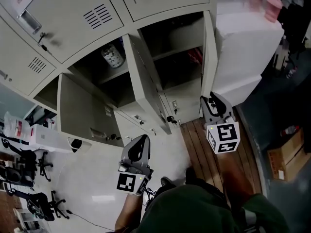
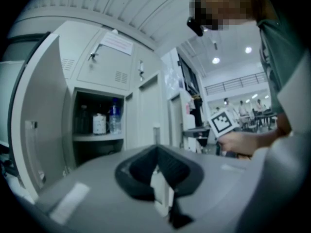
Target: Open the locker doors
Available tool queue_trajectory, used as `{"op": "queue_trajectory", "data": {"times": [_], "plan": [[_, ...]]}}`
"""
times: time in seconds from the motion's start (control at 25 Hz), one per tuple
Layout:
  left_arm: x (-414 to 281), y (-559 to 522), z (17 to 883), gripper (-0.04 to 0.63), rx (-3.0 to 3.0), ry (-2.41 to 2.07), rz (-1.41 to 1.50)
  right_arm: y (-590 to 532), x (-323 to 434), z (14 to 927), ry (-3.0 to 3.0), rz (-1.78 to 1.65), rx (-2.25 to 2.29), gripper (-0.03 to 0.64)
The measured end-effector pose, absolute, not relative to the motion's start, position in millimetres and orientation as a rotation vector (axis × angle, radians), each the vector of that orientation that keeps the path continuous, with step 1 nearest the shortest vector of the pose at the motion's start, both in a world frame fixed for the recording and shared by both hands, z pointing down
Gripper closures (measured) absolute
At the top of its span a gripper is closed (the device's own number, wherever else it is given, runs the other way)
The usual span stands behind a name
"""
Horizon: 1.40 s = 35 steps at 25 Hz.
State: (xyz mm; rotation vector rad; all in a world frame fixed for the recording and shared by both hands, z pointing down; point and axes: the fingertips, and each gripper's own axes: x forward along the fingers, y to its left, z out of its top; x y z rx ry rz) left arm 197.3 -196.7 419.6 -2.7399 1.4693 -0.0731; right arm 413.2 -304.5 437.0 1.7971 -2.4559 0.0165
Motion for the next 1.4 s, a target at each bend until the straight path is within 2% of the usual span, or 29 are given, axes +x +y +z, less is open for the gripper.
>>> {"op": "queue_trajectory", "data": {"times": [0.2,0.8,1.4], "plan": [[198.1,-195.9,430.1,0.592,-2.741,1.467,-0.164,-294.3,443.0,437.6,-2.409,0.023,1.858,0.508],[215.7,-186.7,420.2,0.592,-2.746,1.457,-0.128,-295.3,522.5,437.7,-2.299,0.046,1.973,0.532],[194.7,-175.3,419.4,0.592,-2.685,1.525,-0.179,-292.7,542.5,437.1,-2.272,0.069,2.004,0.534]]}}
